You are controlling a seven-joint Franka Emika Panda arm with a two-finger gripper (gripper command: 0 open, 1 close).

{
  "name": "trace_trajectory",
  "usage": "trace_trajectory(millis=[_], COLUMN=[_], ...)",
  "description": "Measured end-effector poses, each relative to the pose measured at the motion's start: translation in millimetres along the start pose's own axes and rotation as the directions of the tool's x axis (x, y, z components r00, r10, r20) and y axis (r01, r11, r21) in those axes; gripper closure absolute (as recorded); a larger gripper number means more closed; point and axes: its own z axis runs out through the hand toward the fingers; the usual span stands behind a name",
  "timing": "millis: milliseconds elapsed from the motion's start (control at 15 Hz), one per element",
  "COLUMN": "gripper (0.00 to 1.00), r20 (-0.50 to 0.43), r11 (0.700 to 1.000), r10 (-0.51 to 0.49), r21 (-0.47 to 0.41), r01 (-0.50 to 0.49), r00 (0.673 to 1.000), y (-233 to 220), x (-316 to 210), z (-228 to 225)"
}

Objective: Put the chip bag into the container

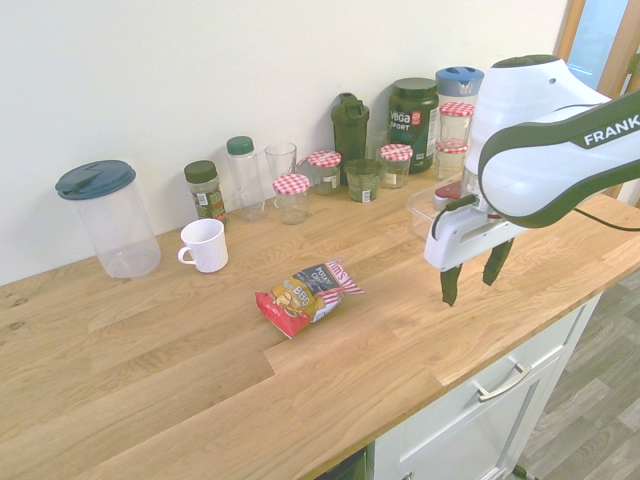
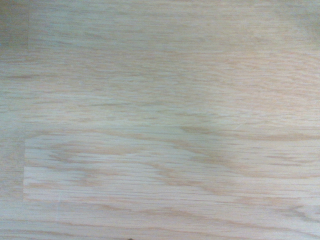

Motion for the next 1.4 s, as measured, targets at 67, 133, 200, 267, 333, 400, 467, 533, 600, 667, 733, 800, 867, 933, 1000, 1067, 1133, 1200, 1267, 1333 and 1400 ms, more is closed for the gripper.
trace_trajectory(millis=[67, 133, 200, 267, 333, 400, 467, 533, 600, 667, 733, 800, 867, 933, 1000, 1067, 1133, 1200, 1267, 1333, 1400], gripper=[0.0, 0.0, 0.0, 0.0, 0.0, 0.0, 0.0, 0.0, 0.0, 0.0, 0.0, 0.0, 0.0, 0.0, 0.0, 0.0, 0.0, 0.0, 0.0, 0.0, 0.0], r20=[0.0, -0.005, -0.018, -0.037, -0.063, -0.089, -0.12, -0.156, -0.188, -0.214, -0.231, -0.241, -0.247, -0.252, -0.257, -0.26, -0.262, -0.261, -0.258, -0.252, -0.249], r11=[1.0, 1.0, 1.0, 0.999, 0.998, 0.995, 0.991, 0.986, 0.978, 0.969, 0.958, 0.945, 0.931, 0.915, 0.897, 0.877, 0.859, 0.843, 0.825, 0.81, 0.798], r10=[0.0, -0.003, -0.015, -0.037, -0.066, -0.101, -0.133, -0.167, -0.207, -0.246, -0.285, -0.324, -0.362, -0.401, -0.441, -0.478, -0.509, -0.533, -0.558, -0.577, -0.592], r21=[0.0, 0.002, 0.006, 0.006, 0.001, -0.01, -0.024, -0.044, -0.065, -0.085, -0.102, -0.119, -0.136, -0.152, -0.168, -0.193, -0.219, -0.246, -0.274, -0.298, -0.316], r01=[0.0, 0.003, 0.015, 0.037, 0.067, 0.1, 0.131, 0.163, 0.198, 0.233, 0.268, 0.304, 0.337, 0.374, 0.41, 0.44, 0.463, 0.479, 0.494, 0.505, 0.514], r00=[1.0, 1.0, 1.0, 0.999, 0.996, 0.991, 0.984, 0.973, 0.96, 0.945, 0.93, 0.915, 0.899, 0.881, 0.86, 0.839, 0.82, 0.804, 0.789, 0.776, 0.767], y=[0, -1, -4, -8, -14, -21, -28, -37, -47, -59, -72, -85, -98, -111, -123, -133, -142, -150, -157, -164, -170], x=[0, 0, -1, -4, -7, -12, -17, -23, -27, -32, -37, -43, -50, -58, -65, -72, -77, -81, -84, -86, -87], z=[0, 0, -1, -3, -6, -9, -13, -18, -21, -22, -22, -21, -20, -19, -17, -16, -14, -11, -7, -4, -1])
